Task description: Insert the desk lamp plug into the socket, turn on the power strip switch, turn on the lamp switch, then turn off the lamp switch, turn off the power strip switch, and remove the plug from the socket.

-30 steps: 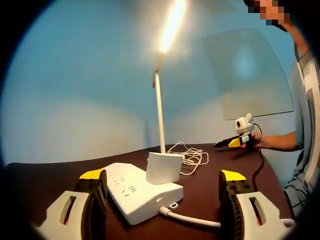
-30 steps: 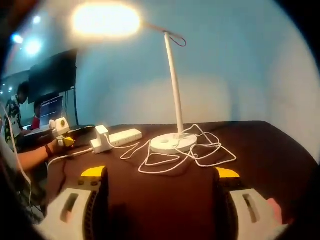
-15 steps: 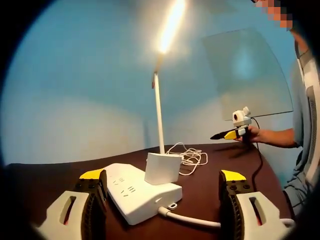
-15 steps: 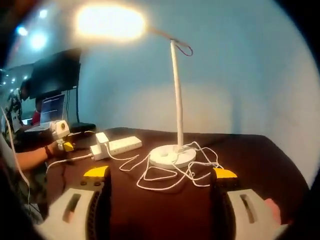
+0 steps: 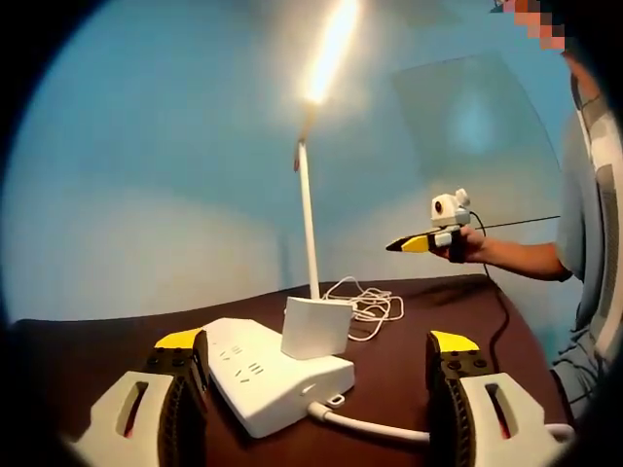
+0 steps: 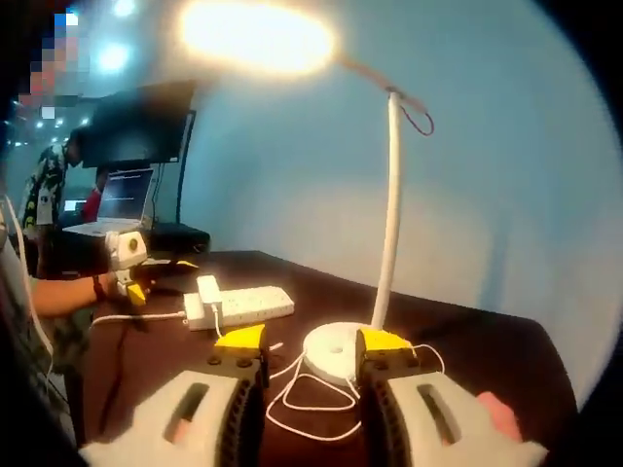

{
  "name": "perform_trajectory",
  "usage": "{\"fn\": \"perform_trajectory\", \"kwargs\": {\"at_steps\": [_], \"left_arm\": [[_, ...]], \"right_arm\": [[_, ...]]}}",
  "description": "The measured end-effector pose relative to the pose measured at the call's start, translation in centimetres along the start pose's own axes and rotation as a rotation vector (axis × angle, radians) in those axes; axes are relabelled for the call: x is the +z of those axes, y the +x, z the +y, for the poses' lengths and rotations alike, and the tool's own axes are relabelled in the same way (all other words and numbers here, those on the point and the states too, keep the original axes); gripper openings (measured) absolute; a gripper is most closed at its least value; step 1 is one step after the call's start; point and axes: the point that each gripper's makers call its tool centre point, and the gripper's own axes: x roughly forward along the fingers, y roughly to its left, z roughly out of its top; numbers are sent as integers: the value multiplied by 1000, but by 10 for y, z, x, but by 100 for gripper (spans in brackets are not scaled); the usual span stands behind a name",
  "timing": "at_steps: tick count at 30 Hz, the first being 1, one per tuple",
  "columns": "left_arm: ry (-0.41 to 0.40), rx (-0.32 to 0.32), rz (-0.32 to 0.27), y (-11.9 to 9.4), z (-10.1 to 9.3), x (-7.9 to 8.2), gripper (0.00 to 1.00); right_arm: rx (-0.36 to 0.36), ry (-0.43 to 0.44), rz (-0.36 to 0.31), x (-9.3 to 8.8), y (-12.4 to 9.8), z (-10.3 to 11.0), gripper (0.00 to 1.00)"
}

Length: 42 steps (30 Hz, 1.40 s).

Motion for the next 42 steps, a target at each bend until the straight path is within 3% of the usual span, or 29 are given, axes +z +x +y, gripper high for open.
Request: {"fn": "perform_trajectory", "kwargs": {"at_steps": [6, 14, 22, 34, 42], "left_arm": [[0, 2, 2, 0, 1, 0, 89], [5, -2, 10, 0, 0, -2, 89], [7, 2, 17, -1, 0, -3, 89], [7, 10, 26, -1, 3, -5, 89], [11, 13, 39, 0, 4, -8, 89]], "right_arm": [[-1, -1, 12, 3, 17, -8, 23], [-9, 27, -26, 13, 32, -27, 15], [13, 25, -24, 13, 52, -29, 7], [32, 51, -11, 3, 83, -37, 4], [50, 60, 21, -18, 100, -35, 4]]}}
